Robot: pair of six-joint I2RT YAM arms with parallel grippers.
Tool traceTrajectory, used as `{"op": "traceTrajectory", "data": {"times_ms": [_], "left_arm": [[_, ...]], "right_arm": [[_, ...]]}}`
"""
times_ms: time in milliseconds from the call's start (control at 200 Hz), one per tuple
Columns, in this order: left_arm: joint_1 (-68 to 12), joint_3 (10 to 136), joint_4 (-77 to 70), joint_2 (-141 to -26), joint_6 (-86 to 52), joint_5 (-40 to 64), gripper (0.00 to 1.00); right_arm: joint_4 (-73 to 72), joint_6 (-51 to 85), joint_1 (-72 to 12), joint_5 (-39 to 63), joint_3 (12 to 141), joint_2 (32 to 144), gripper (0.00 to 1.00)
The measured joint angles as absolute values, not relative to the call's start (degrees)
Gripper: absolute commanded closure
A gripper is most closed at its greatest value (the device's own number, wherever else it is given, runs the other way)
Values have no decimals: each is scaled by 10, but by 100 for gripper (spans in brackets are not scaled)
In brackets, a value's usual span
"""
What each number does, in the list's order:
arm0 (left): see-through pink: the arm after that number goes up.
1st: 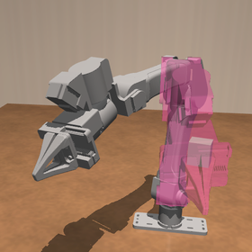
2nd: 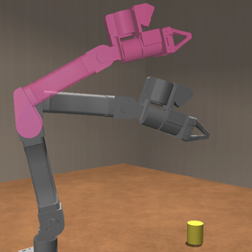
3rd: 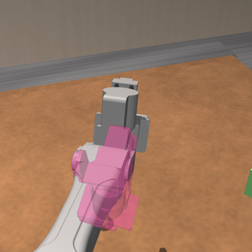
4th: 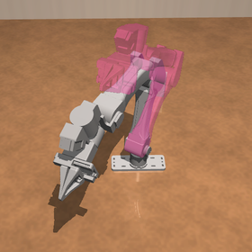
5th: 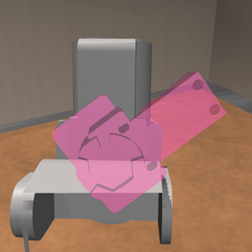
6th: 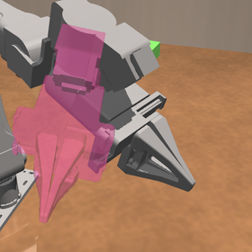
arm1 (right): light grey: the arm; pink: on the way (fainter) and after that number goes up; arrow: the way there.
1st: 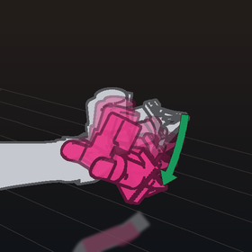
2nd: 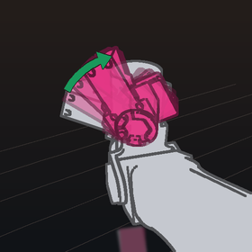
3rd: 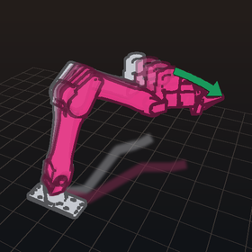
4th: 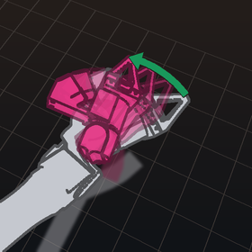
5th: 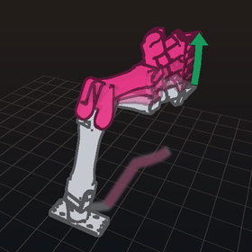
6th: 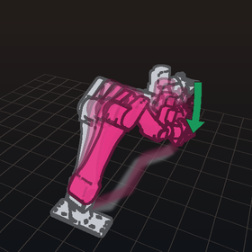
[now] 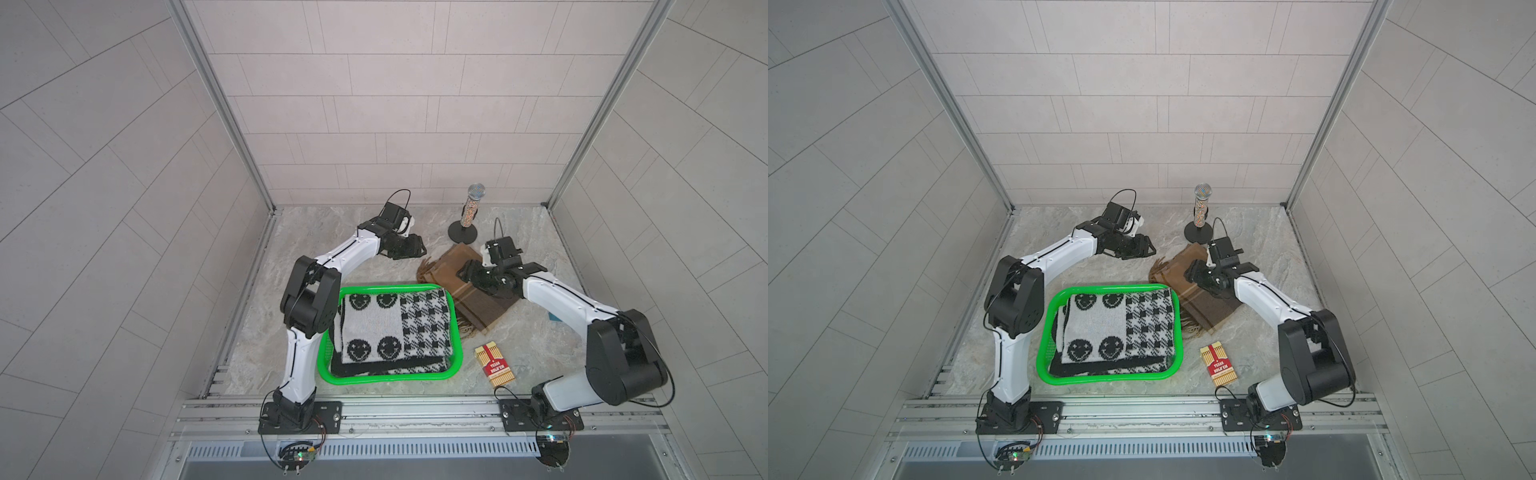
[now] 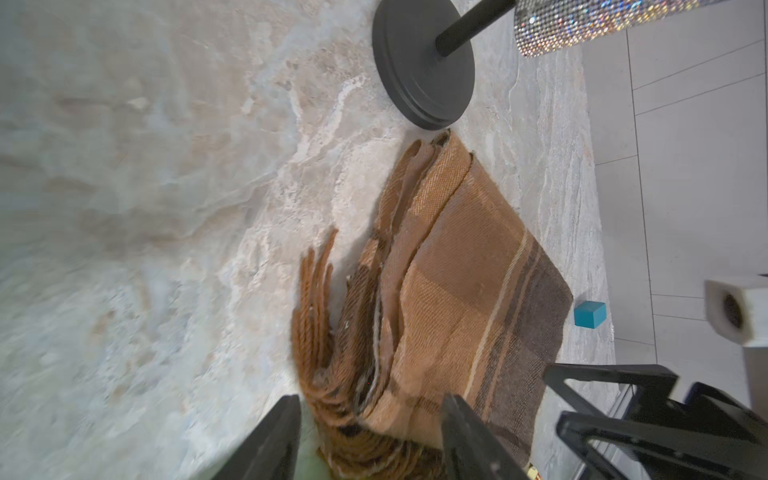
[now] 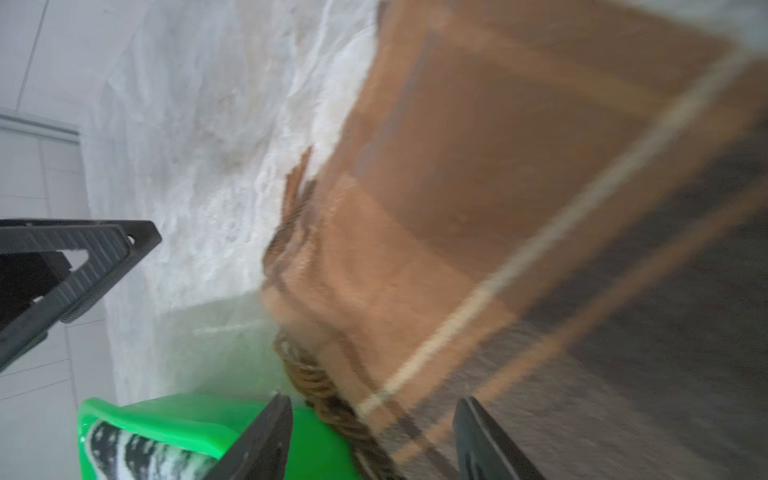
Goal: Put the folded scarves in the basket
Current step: Pick up the scarf at the center of the board.
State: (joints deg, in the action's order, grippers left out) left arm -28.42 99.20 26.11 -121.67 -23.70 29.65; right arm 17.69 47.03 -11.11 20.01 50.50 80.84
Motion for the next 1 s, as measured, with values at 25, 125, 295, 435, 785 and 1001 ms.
{"op": "traceTrajectory", "data": {"times_ms": [25, 125, 295, 435, 785, 1001], "left_arm": [[-287, 1003, 263, -1228, -233, 298, 36], [-296, 1045, 271, -1277, -215, 307, 32], [-310, 1115, 286, -1352, -190, 309, 29], [-317, 1173, 295, -1402, -174, 307, 28], [-335, 1340, 341, -1504, -124, 284, 26], [-349, 1387, 382, -1527, -89, 277, 30]], "right_arm": [[179, 478, -97, 196, 490, 794, 27], [191, 506, -40, 176, 438, 743, 24], [206, 534, 9, 160, 388, 693, 21], [209, 547, 21, 161, 368, 690, 20], [206, 558, 24, 195, 342, 709, 20], [202, 565, 27, 198, 320, 709, 19]]}}
